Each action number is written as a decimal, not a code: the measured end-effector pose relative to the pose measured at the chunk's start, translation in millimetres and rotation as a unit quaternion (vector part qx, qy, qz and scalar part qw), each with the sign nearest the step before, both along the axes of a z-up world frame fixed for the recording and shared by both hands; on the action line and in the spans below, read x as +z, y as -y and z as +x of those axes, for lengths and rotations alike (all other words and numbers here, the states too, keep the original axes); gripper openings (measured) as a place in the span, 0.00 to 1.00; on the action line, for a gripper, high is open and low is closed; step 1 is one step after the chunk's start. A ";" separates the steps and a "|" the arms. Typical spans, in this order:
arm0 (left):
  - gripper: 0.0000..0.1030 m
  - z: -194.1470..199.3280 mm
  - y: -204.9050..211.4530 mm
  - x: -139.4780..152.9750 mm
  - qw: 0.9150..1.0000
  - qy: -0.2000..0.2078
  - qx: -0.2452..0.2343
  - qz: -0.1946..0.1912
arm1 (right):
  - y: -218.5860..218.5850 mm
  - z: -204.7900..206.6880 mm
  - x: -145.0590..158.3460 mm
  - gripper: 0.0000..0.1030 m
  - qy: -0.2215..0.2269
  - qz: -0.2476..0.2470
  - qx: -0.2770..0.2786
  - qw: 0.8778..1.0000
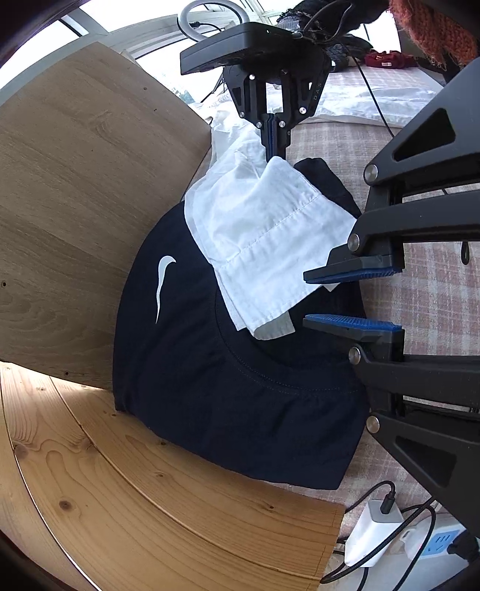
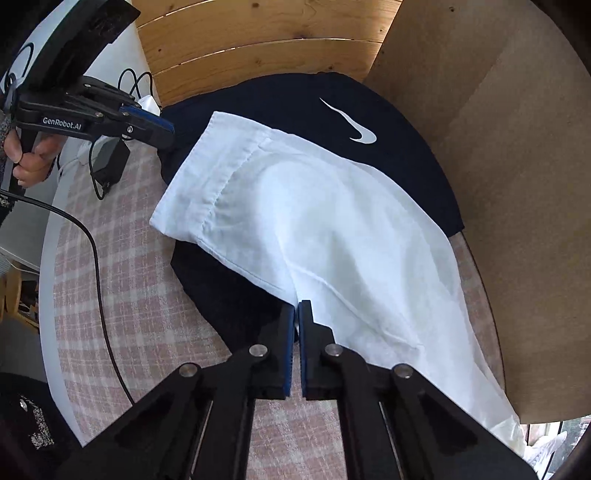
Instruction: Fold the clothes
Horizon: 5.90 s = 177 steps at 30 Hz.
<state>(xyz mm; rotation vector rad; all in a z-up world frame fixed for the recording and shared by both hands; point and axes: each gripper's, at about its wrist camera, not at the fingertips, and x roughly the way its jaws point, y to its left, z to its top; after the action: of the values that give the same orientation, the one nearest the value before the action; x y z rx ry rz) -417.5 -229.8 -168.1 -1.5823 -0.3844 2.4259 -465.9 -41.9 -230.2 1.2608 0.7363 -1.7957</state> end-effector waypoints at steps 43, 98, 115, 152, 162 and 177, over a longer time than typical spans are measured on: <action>0.03 -52.8 -14.5 -10.0 0.993 0.012 -0.093 -0.073 | 2.9 -109.3 4.6 0.30 0.041 -0.023 0.089 0.995; 0.05 -114.4 -93.9 -25.1 0.991 0.000 -0.098 -0.092 | -40.0 -125.3 10.8 0.04 0.043 -0.017 0.031 0.998; 0.05 -42.6 -120.1 163.3 0.973 -0.121 -0.130 -0.144 | -259.1 -112.7 39.3 0.29 -0.047 0.012 -0.160 0.986; 0.05 -46.4 -138.6 135.3 0.973 -0.047 -0.121 -0.189 | -224.0 -112.9 4.2 0.05 -0.030 0.126 0.125 0.984; 0.05 -47.1 -138.9 133.6 0.973 -0.042 -0.120 -0.192 | -223.4 -101.5 -6.5 0.30 -0.026 0.151 0.150 0.977; 0.05 -58.0 -112.2 118.8 0.982 -0.025 -0.084 -0.168 | -282.2 -102.4 18.0 0.01 -0.037 0.119 0.028 0.992</action>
<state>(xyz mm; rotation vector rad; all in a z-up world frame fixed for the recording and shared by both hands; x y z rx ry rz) -475.5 -117.6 -49.4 -1.5970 0.1733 2.4877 -568.3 240.3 -212.2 1.3181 1.0424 -1.7550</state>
